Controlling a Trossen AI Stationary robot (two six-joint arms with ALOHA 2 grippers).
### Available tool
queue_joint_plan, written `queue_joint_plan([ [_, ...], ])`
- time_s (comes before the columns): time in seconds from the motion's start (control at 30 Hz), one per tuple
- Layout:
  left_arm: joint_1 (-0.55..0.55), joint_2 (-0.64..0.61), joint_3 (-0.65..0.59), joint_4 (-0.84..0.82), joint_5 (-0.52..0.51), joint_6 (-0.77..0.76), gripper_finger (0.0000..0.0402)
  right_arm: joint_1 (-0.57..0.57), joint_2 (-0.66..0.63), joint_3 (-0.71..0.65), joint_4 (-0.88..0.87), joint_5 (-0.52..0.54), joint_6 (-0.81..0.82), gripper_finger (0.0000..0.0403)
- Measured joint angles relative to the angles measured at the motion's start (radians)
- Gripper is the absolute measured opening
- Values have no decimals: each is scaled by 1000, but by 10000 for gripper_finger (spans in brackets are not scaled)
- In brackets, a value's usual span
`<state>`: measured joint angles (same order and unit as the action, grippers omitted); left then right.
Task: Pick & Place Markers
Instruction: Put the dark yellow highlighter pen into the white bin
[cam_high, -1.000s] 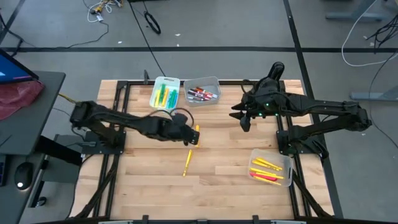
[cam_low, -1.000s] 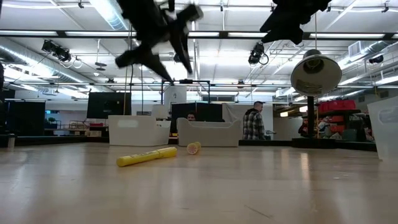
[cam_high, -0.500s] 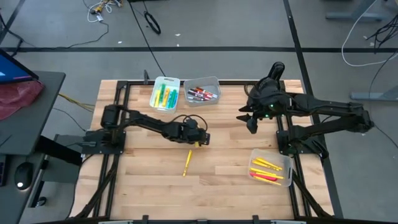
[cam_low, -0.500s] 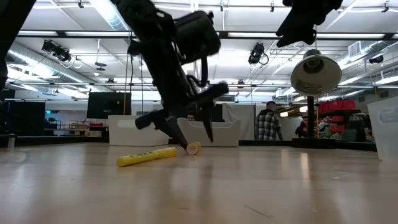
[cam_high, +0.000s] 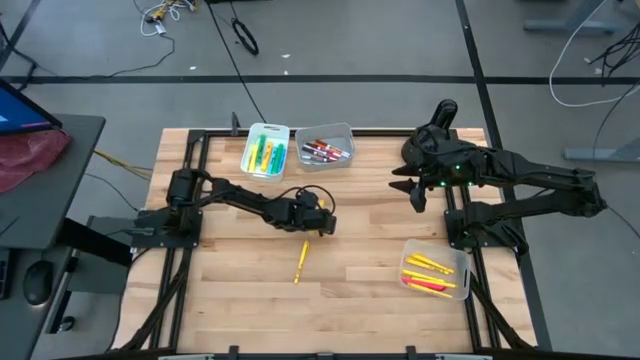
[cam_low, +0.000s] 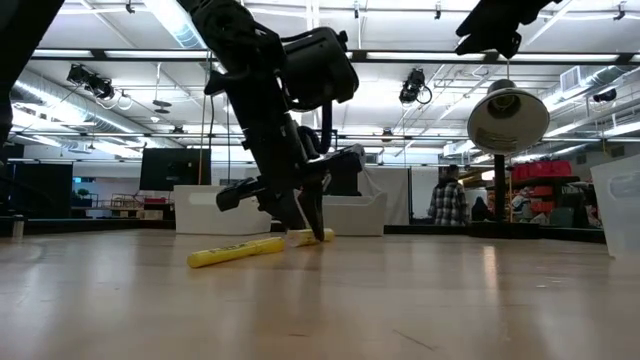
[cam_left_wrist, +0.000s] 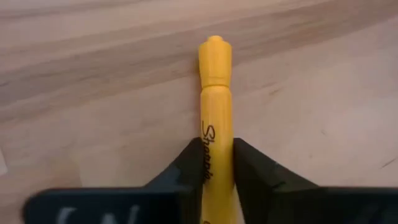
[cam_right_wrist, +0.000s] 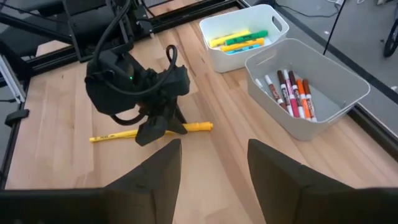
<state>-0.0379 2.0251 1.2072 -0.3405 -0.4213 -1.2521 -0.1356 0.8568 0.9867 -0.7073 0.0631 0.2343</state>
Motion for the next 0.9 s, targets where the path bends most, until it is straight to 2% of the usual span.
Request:
queue_joint_plan([
  [0.03,1,1,0,0,6,4,62,0,0,0,1,0,-6,185],
  [0.27,1,-56,-8,-45,32,11,62,0,1,0,3,0,-7,182],
  [0.37,3,-150,-4,-112,16,11,62,0,1,0,5,1,-7,182],
  [0.57,19,-376,-5,-413,-25,-16,62,0,1,0,18,3,-11,182],
  [0.73,120,-524,-4,-653,-24,-71,62,0,2,0,82,3,-31,182],
  [0.9,287,-565,-3,-677,19,79,62,-1,10,1,153,2,-60,182],
])
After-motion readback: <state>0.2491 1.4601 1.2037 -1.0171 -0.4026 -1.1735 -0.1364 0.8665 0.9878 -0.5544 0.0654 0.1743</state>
